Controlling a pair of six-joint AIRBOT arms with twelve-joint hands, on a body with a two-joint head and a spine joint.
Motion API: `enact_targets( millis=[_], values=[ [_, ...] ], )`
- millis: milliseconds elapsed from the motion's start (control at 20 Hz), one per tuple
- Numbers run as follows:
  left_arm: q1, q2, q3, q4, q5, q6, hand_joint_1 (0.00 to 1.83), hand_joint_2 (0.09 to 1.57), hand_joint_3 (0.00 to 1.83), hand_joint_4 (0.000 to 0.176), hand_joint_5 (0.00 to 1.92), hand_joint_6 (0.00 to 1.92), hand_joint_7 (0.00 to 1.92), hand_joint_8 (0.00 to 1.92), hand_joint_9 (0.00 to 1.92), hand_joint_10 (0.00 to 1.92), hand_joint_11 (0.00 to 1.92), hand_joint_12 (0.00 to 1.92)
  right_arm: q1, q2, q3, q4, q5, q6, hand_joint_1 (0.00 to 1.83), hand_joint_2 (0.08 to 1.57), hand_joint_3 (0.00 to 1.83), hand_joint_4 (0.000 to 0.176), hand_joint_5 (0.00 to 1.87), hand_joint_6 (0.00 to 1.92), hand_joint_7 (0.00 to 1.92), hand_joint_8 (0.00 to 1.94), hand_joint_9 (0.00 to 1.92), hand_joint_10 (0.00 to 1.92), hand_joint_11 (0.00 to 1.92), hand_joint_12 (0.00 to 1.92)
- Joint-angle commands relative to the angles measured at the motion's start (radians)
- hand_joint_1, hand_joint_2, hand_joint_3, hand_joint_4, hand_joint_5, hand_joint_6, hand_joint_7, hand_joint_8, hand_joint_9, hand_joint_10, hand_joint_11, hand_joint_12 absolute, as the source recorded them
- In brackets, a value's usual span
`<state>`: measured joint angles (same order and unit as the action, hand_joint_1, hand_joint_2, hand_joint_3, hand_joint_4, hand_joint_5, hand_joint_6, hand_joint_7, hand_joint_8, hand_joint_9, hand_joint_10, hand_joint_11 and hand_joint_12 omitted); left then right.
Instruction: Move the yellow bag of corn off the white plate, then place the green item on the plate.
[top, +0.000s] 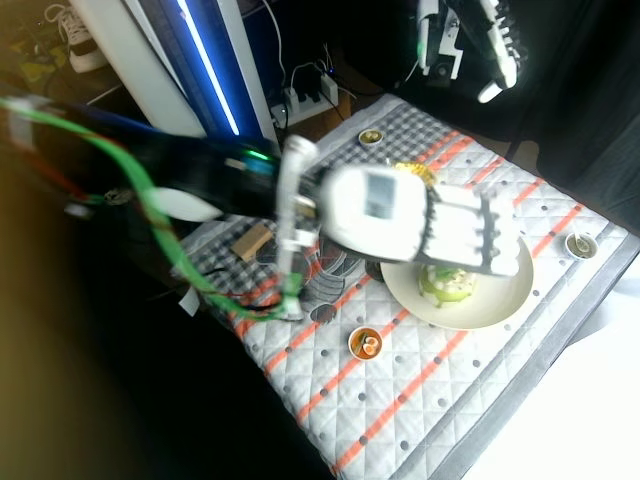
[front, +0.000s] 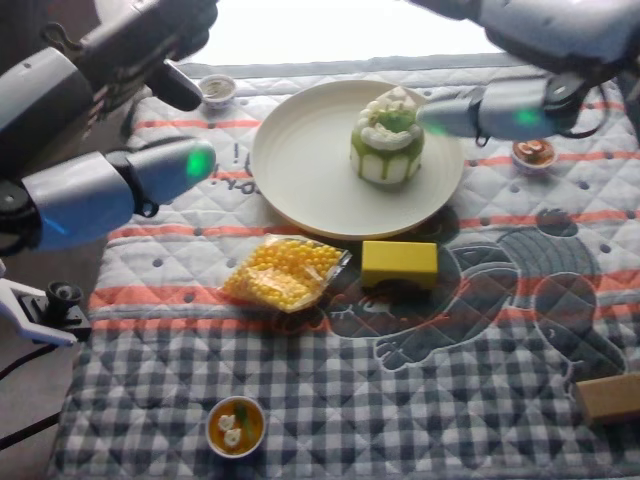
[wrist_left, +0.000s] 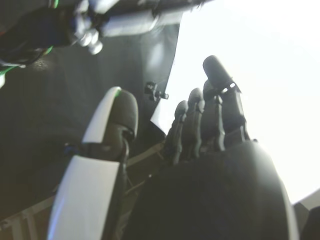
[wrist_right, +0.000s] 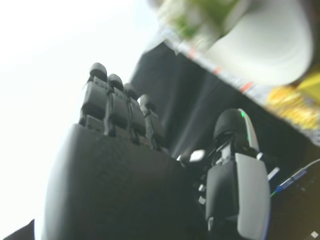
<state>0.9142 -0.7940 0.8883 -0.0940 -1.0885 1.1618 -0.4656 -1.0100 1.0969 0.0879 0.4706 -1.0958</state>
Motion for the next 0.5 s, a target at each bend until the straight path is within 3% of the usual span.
enact_targets(
  millis=[0,50,100,150,200,250,300,350,400,450],
  values=[
    [-0.008,-0.002,0.004,-0.009,-0.157,-0.005,0.81,1.33,0.0,0.0,0.0,0.0,0.02,0.0,0.0,0.19,0.0,1.32,0.012,0.025,-0.032,-0.024,0.205,0.001,0.35,1.19,0.0,0.114,0.0,0.0,0.0,0.0,0.0,0.0,0.0,0.0],
    [-0.008,-0.001,0.005,-0.014,-0.168,-0.005,0.81,1.32,0.0,0.0,0.0,0.0,0.0,0.0,0.0,0.08,0.0,1.15,0.0,0.058,-0.067,-0.034,0.246,-0.002,0.39,1.2,0.0,0.127,0.0,0.0,0.0,0.0,0.0,0.0,0.02,0.01],
    [-0.008,0.0,0.005,-0.02,-0.179,-0.005,0.79,1.32,0.0,0.0,0.0,0.0,0.0,0.0,0.0,0.01,0.0,0.89,-0.017,0.086,-0.095,-0.039,0.282,-0.007,0.42,1.18,0.0,0.129,0.0,0.0,0.0,0.0,0.0,0.0,0.04,0.02],
    [-0.006,0.0,0.005,-0.03,-0.195,-0.005,0.67,1.32,0.01,0.0,0.0,0.0,0.0,0.0,0.0,0.0,0.0,0.83,-0.048,0.118,-0.129,-0.04,0.335,-0.009,0.43,1.18,0.0,0.115,0.0,0.0,0.0,0.0,0.0,0.0,0.03,0.02],
    [-0.001,0.0,0.005,-0.041,-0.216,-0.005,0.58,1.33,0.0,0.0,0.0,0.0,0.0,0.0,0.0,0.0,0.0,0.16,-0.083,0.143,-0.156,-0.039,0.393,-0.009,0.43,1.14,0.0,0.117,0.0,0.0,0.0,0.0,0.0,0.0,0.0,0.0],
    [0.004,-0.001,0.004,-0.055,-0.237,-0.005,0.55,1.33,0.0,0.0,0.0,0.0,0.0,0.0,0.0,0.0,0.0,0.03,-0.124,0.165,-0.18,-0.034,0.457,-0.009,0.45,1.16,0.0,0.119,0.0,0.0,0.0,0.0,0.0,0.0,0.0,0.0],
    [0.013,0.0,0.002,-0.068,-0.264,-0.005,0.42,1.31,0.0,0.0,0.0,0.0,0.0,0.0,0.0,0.0,0.0,0.01,-0.185,0.195,-0.216,-0.024,0.542,-0.009,0.43,1.17,0.0,0.152,0.0,0.0,0.0,0.0,0.0,0.0,0.0,0.0],
    [0.013,0.0,0.002,-0.068,-0.267,-0.005,0.35,1.3,0.0,0.006,0.0,0.0,0.0,0.0,0.0,0.0,0.0,0.0,-0.191,0.199,-0.22,-0.023,0.551,-0.009,0.42,1.19,0.01,0.164,0.0,0.0,0.0,0.0,0.0,0.0,0.0,0.0],
    [0.017,0.003,0.0,-0.071,-0.278,-0.005,0.2,1.28,0.0,0.053,0.0,0.0,0.0,0.0,0.0,0.0,0.0,0.0,-0.219,0.219,-0.239,-0.021,0.583,-0.009,0.38,1.2,0.01,0.171,0.0,0.0,0.0,0.0,0.0,0.0,0.0,0.0],
    [0.025,0.01,-0.006,-0.077,-0.299,-0.005,0.12,1.25,0.0,0.079,0.0,0.0,0.0,0.0,0.0,0.0,0.0,0.0,-0.261,0.246,-0.264,-0.012,0.633,-0.01,0.45,1.21,0.01,0.132,0.0,0.0,0.0,0.0,0.0,0.0,0.0,0.0]
  ],
)
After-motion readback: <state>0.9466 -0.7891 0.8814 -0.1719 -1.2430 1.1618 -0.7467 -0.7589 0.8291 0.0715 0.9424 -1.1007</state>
